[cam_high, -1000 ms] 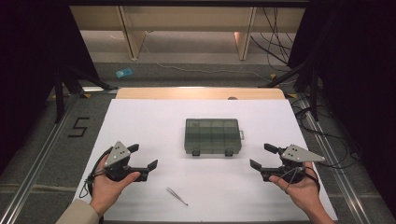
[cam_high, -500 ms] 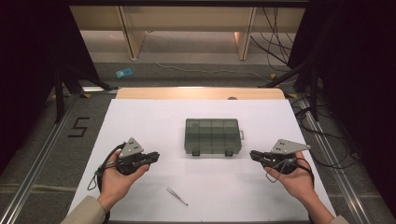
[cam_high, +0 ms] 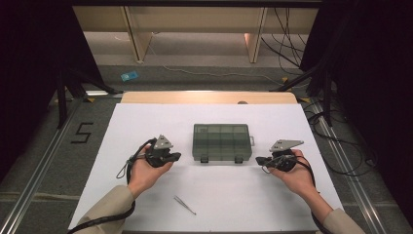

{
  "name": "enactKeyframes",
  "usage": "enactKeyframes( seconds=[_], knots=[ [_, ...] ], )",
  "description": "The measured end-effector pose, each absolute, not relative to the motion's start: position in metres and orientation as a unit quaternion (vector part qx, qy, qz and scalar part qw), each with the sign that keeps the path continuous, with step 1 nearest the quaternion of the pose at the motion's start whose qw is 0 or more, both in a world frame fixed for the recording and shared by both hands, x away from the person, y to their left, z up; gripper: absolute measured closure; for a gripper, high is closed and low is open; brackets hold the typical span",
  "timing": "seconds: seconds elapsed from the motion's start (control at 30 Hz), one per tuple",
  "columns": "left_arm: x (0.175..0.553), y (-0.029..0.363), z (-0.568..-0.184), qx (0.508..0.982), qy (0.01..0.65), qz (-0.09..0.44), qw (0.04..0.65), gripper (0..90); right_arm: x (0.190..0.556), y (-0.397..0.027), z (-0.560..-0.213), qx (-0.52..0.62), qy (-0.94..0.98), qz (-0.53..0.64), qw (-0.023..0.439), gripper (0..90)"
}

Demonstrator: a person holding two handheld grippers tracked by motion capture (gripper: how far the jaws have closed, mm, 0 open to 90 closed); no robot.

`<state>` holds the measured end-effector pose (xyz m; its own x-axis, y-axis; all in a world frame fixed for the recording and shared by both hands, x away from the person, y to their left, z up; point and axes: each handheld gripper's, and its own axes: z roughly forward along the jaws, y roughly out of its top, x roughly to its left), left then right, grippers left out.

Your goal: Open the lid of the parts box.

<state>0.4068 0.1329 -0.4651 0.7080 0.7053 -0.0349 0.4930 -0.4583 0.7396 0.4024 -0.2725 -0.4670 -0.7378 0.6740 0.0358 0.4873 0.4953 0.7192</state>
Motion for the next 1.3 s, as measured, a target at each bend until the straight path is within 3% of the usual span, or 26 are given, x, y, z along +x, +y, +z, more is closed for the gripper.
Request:
enactKeyframes(
  seconds=[0.57, 1.3],
  knots=[
    [0.415, 0.109, -0.473, 0.853, 0.330, 0.152, 0.375, 90.0, 0.411, -0.265, -0.470, 0.340, 0.855, 0.369, 0.131, 90.0],
    [0.413, 0.107, -0.471, 0.853, 0.320, 0.155, 0.383, 90.0, 0.415, -0.261, -0.470, 0.331, 0.857, 0.371, 0.136, 90.0]
  ],
)
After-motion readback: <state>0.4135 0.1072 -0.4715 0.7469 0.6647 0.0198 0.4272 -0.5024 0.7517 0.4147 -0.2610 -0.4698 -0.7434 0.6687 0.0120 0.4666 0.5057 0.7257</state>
